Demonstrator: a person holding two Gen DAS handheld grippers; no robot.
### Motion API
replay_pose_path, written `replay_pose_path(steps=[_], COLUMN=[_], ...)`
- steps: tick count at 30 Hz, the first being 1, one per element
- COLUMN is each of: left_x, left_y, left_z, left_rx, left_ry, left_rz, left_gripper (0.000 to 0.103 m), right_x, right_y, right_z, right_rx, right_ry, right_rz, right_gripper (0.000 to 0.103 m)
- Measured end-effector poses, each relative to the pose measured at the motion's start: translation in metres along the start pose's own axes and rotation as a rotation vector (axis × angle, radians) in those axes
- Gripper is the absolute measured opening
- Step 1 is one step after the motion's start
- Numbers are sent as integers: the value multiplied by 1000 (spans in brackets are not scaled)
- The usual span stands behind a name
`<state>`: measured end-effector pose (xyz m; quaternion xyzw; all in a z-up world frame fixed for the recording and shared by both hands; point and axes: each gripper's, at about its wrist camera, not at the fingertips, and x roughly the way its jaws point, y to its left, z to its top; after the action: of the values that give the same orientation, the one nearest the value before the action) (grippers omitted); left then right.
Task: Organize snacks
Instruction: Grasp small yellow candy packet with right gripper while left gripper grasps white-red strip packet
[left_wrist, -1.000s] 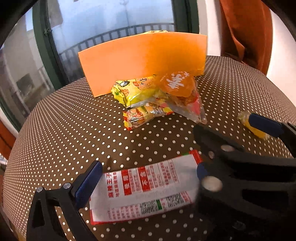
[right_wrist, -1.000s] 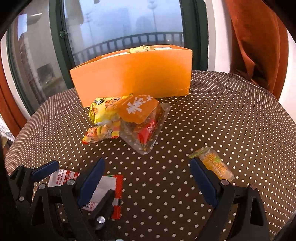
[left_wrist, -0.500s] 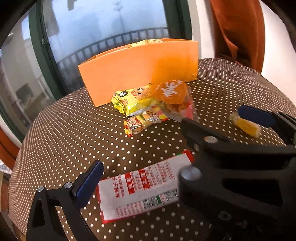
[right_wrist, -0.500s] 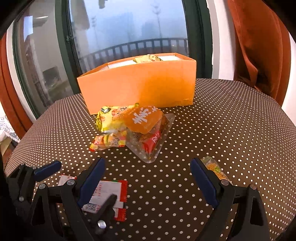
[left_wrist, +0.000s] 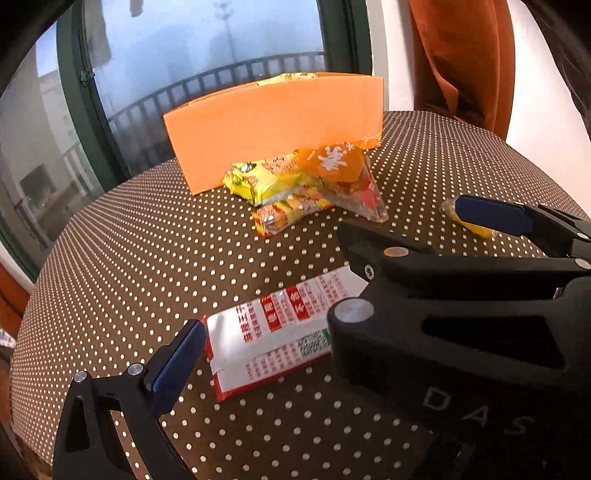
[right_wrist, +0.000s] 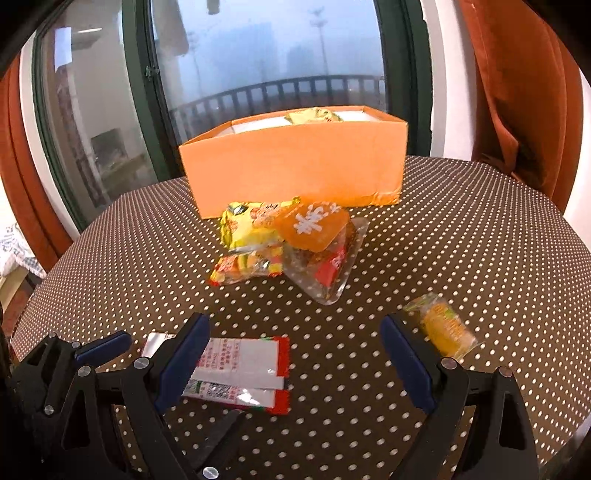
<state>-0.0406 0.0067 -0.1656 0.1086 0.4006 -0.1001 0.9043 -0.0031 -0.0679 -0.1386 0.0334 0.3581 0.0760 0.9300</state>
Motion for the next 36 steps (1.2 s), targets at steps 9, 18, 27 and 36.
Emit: replay_pose_path(steps=[9, 18, 27, 36], left_x=[17, 42, 60, 58], left_y=[2, 6, 6, -25], left_z=[-1, 27, 42, 53], left_rx=[-28, -86, -168, -157], left_ry=[36, 44, 71, 70], left_rz=[-37, 7, -19, -30], left_gripper=[103, 103, 102, 84], right_x=[13, 22, 24, 26], right_y=[-1, -15, -39, -80], right_z=[-6, 1, 7, 6], right_rx=[16, 16, 10, 79], right_ry=[59, 57, 35, 56], right_rz=[-33, -71, -138, -174], right_gripper=[95, 95, 95, 95])
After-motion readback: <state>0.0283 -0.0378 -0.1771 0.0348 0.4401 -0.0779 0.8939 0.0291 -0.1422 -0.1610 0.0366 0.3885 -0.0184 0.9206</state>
